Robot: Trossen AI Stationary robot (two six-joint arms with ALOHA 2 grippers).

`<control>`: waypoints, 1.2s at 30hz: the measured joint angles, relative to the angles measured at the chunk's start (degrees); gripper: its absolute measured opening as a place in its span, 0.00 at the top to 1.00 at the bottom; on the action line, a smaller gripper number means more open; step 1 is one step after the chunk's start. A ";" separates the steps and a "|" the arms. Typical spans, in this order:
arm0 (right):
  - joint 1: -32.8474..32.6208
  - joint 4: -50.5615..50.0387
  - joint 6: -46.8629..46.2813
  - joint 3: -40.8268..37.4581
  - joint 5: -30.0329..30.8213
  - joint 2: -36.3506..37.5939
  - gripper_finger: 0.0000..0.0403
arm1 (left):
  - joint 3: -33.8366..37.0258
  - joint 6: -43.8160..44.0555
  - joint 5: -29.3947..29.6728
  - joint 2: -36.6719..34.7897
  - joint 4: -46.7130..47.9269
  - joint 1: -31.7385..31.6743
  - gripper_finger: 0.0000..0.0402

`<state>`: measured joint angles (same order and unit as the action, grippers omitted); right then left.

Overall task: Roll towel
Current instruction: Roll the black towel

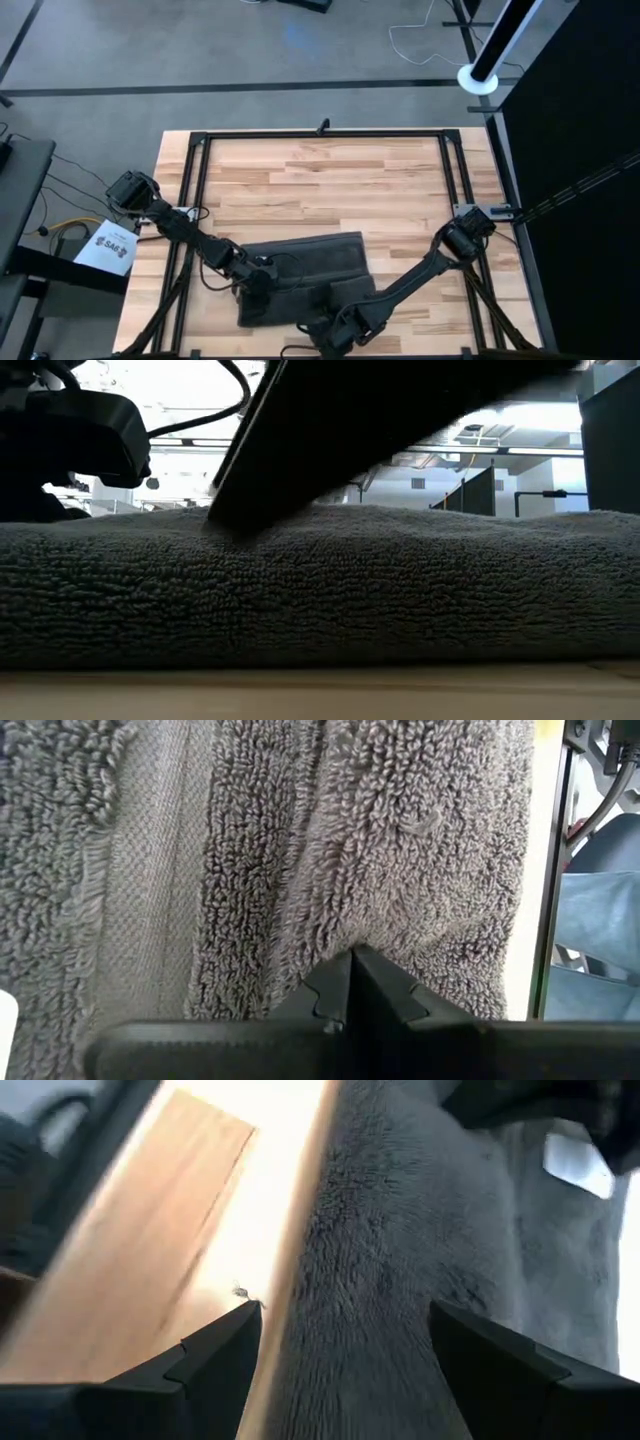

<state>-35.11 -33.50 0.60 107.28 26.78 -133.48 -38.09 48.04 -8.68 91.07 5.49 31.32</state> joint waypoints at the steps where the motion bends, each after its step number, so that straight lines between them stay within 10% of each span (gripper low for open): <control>1: 0.05 0.53 1.14 0.01 1.06 -0.45 0.31 | 0.00 -0.01 -0.22 0.00 0.00 -0.07 1.00; 36: 0.09 4.08 6.51 1.02 4.51 -5.72 0.31 | 0.07 -0.91 -3.93 0.04 0.11 -1.52 1.00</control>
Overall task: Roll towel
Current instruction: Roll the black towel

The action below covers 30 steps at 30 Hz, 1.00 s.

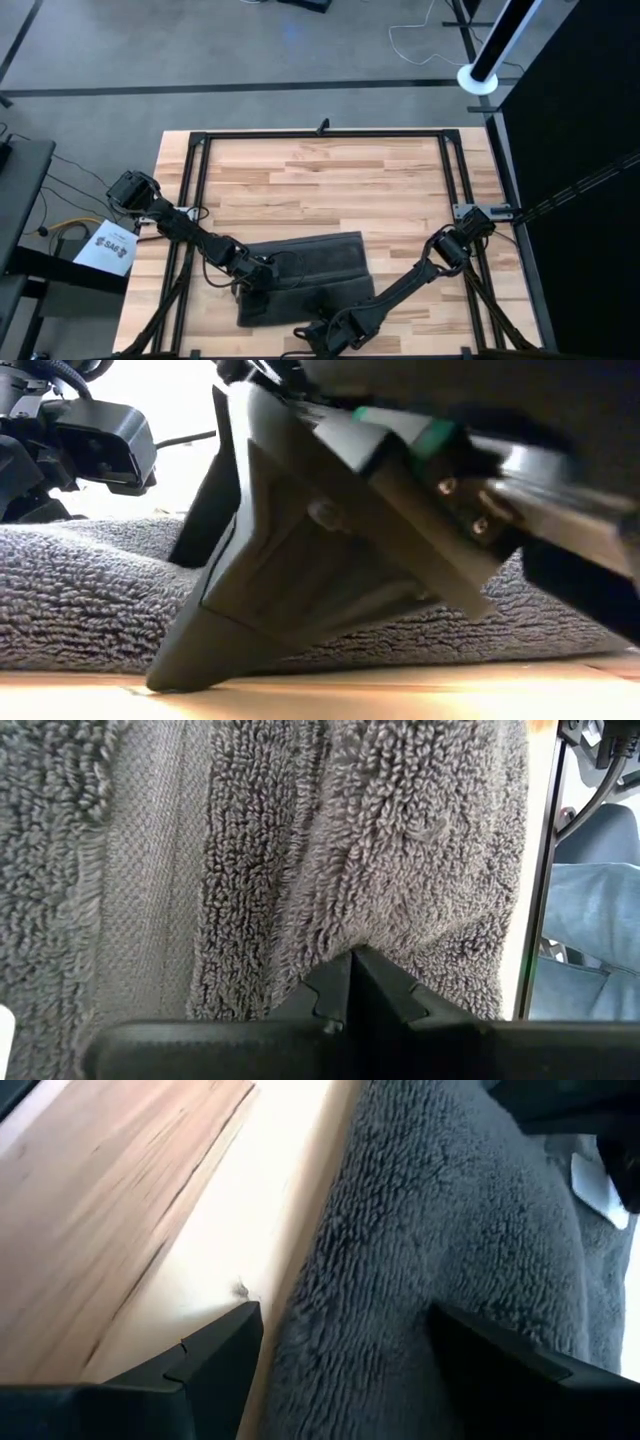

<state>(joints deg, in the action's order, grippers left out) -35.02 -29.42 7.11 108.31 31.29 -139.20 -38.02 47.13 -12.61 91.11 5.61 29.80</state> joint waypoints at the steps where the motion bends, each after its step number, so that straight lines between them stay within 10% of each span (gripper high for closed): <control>1: 0.04 0.51 0.90 0.07 0.27 -0.32 0.31 | 0.00 0.00 -0.02 0.00 0.00 0.00 1.00; 8: 0.42 0.10 -1.89 -0.21 0.91 -0.43 0.38 | 0.00 -0.61 -0.66 0.00 -0.09 -0.04 1.00; 18: 0.81 -5.36 -4.28 0.05 3.21 -0.45 0.95 | 0.02 -0.87 -0.89 -0.04 -0.74 -0.02 1.00; 30: 8.06 -10.72 -14.67 4.45 -28.28 6.52 0.95 | 0.15 -6.96 -1.17 -7.67 4.30 -0.14 1.00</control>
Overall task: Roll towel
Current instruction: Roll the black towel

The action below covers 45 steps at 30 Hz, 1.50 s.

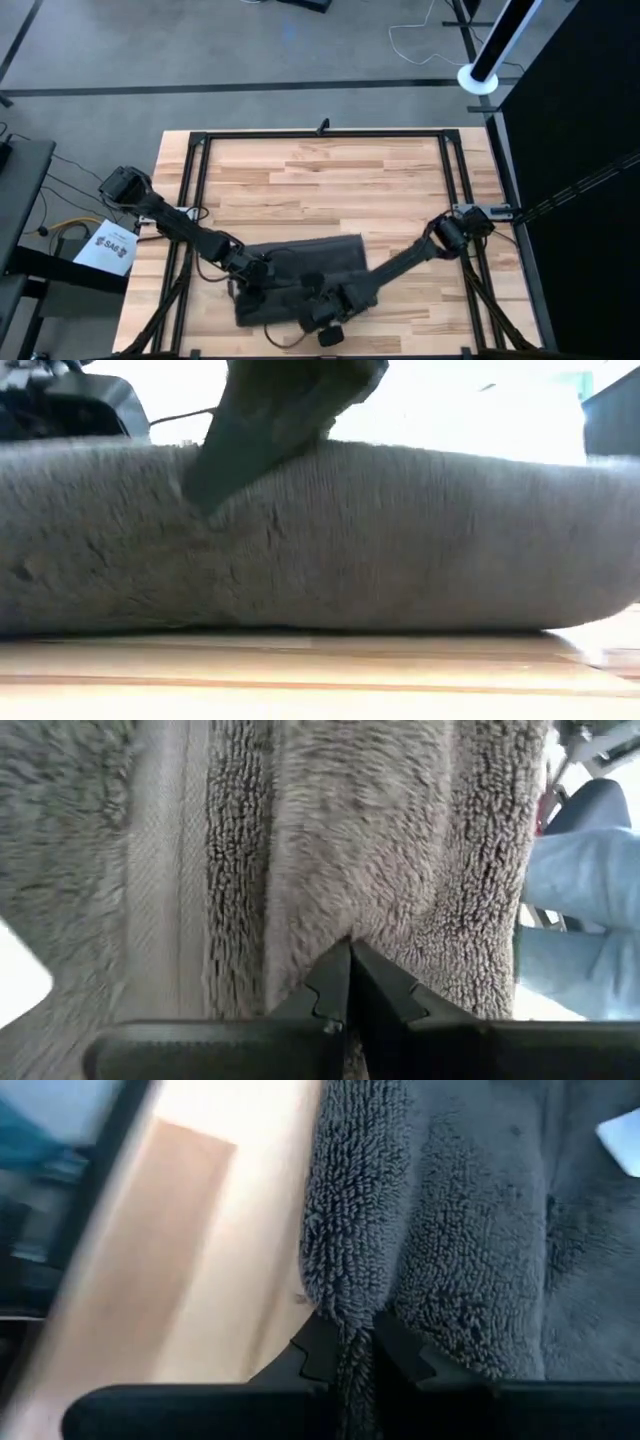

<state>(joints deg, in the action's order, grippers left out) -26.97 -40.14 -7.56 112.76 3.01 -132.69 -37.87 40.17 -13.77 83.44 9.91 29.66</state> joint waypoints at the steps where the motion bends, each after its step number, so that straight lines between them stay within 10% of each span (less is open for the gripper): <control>1: 0.96 0.11 -0.22 0.01 -3.80 0.07 0.95 | 0.00 -0.77 0.11 -0.92 1.55 -0.19 1.00; 12: 7.78 1.99 -3.42 -0.93 -27.60 0.34 0.95 | -0.01 -8.57 1.23 -13.12 16.10 -0.46 0.96; 20: 8.86 1.18 -4.39 -0.92 -28.76 0.42 0.95 | -0.22 -7.90 -0.76 -22.60 9.45 6.21 0.74; 32: 12.82 3.76 -6.07 -0.91 -28.68 0.42 0.95 | -0.22 -3.44 15.03 -11.44 -2.43 14.41 0.40; 45: 14.21 4.32 -2.79 -0.91 -28.66 0.42 0.95 | -10.35 4.51 21.36 2.66 0.63 14.92 0.35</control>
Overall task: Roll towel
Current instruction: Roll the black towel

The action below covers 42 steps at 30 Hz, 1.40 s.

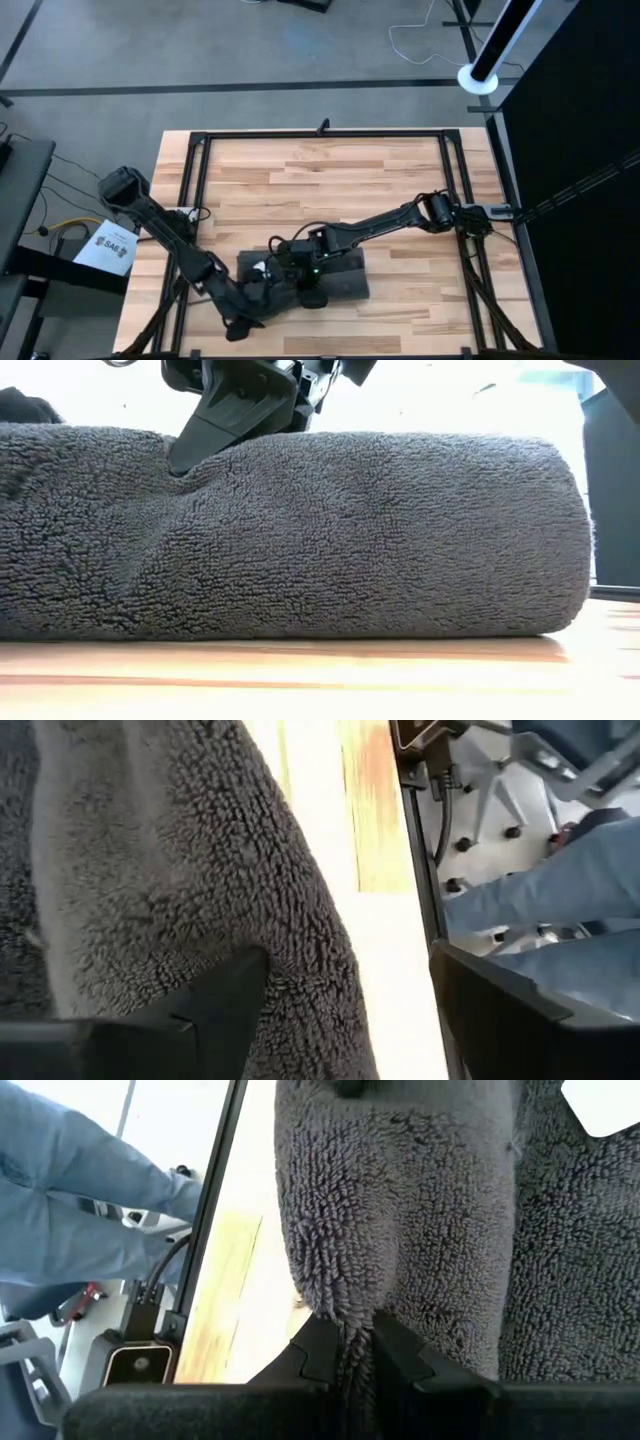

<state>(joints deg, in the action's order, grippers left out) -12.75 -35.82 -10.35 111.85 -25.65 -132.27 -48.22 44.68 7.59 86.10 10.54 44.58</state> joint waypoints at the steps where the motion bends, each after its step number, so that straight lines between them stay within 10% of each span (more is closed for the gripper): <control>1: 0.00 -0.06 0.30 0.00 -0.01 0.00 0.95 | -2.80 0.19 0.51 0.45 4.34 0.21 0.35; 9: 0.04 -0.17 1.85 0.02 -0.52 0.02 0.95 | -14.67 -0.24 17.75 5.77 22.89 3.58 0.38; 25: 0.11 -0.79 4.87 0.02 -1.25 0.02 0.95 | -14.93 7.21 16.71 15.32 20.98 0.53 0.32; 42: 0.00 -6.99 4.97 0.04 -1.62 0.02 0.95 | -16.64 12.06 11.30 9.88 35.76 7.14 0.39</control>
<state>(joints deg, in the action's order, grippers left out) -12.75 -42.81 -5.38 111.90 -27.27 -132.25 -64.86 56.74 18.89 95.98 46.30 51.73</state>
